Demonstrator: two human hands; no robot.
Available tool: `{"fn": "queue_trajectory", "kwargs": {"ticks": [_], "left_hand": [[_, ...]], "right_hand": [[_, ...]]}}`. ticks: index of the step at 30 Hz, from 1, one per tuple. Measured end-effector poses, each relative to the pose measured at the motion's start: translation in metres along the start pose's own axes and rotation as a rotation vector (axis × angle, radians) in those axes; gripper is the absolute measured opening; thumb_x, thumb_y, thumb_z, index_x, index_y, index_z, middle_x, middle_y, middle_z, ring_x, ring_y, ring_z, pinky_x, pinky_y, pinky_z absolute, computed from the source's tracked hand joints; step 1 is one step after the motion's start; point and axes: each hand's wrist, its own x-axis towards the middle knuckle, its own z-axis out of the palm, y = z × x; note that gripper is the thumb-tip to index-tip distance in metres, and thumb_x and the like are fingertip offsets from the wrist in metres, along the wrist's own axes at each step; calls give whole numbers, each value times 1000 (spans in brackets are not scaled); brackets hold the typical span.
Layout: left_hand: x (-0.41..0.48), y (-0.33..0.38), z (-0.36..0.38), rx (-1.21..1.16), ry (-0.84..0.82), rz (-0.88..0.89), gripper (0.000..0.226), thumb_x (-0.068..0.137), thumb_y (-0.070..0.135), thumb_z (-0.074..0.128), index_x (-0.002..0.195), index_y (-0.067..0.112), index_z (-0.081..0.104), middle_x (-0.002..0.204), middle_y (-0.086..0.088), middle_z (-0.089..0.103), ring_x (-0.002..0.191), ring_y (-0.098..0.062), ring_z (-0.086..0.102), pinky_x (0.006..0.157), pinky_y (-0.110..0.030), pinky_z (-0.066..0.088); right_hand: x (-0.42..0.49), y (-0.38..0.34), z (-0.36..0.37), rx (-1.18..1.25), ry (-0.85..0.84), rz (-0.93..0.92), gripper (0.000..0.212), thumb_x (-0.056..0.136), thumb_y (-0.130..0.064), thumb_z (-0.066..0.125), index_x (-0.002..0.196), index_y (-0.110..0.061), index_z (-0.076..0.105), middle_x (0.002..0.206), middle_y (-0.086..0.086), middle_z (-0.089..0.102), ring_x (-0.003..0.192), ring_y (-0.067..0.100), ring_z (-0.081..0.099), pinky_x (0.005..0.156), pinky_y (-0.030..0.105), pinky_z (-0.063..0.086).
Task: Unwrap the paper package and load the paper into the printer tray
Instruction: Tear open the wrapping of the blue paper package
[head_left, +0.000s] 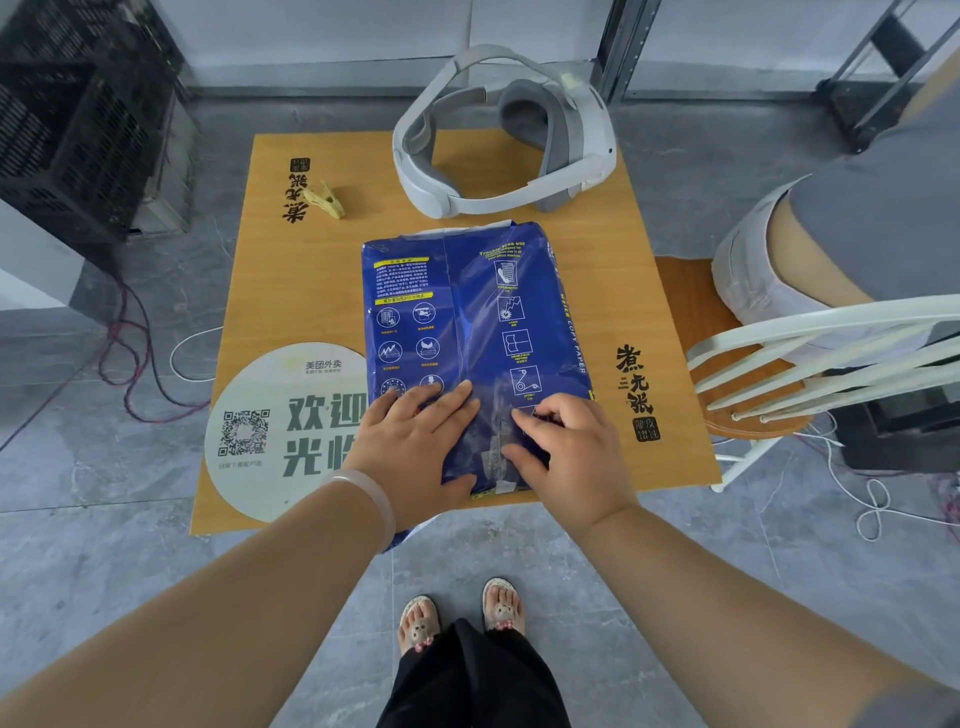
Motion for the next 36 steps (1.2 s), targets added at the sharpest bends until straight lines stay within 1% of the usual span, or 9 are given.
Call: {"fn": "queue_trajectory", "kwargs": {"ticks": [3,6,11,13,18,21,25,31,36], "left_hand": [[0,0,0,-2,-2,-4,81,76,68,34,147,36,10,158,19,7,144,-13,8,117,-44,2],[0,0,0,-4,-6,-5,81,76,68,34,147,37,10,158,19,6,144,-13,8,117,-44,3],[0,0,0,-13,-12,-10,81,77,68,34,147,38,9,158,20,5,144,-13,7,118,-44,3],[0,0,0,-8,-16,-7,81,77,68,34,147,38,8,158,20,4,144,-13,6,118,-44,3],[0,0,1,-11,-8,-5,80,78,69,33,147,38,8,158,20,5,144,-13,6,118,-44,2],[-1,-1,1,-16,-1,-7,80,77,69,32,147,38,7,158,20,5,144,-13,6,118,-44,1],[-1,-1,2,-26,9,-2,80,77,68,33,147,38,9,158,20,7,144,-14,8,118,-44,2],[-2,-1,3,-18,34,-5,79,77,68,35,147,39,12,157,21,9,144,-13,11,116,-42,1],[-2,-2,3,-20,39,-1,79,77,68,35,147,39,13,157,21,11,144,-13,11,116,-41,2]], "right_hand": [[-8,-3,4,-50,2,-11,36,81,-36,67,114,-20,70,110,3,62,105,27,54,89,40,47],[-12,-4,5,-86,-17,-14,40,83,-39,64,118,-22,67,117,2,60,110,27,51,93,41,43],[2,-6,3,-102,-37,29,50,84,-40,62,129,-20,57,121,-2,54,116,22,46,97,37,38],[13,-8,3,-129,-42,25,49,86,-39,60,131,-20,55,123,-3,52,116,21,45,97,38,39],[27,-2,1,-107,-45,-31,37,88,-26,61,123,-16,61,118,-1,59,112,22,51,95,38,43],[35,-2,1,-56,-38,-6,31,90,-22,59,119,-14,64,116,3,62,110,24,52,93,38,45],[47,-6,1,-30,-53,68,27,90,-26,60,115,-16,65,114,2,61,111,21,52,91,35,48],[61,-8,2,-3,-56,164,17,88,-29,62,99,-17,69,106,3,64,101,20,56,82,31,49],[68,-12,4,-32,-48,194,14,87,-31,63,94,-20,68,102,1,63,96,20,57,77,29,46]]}}
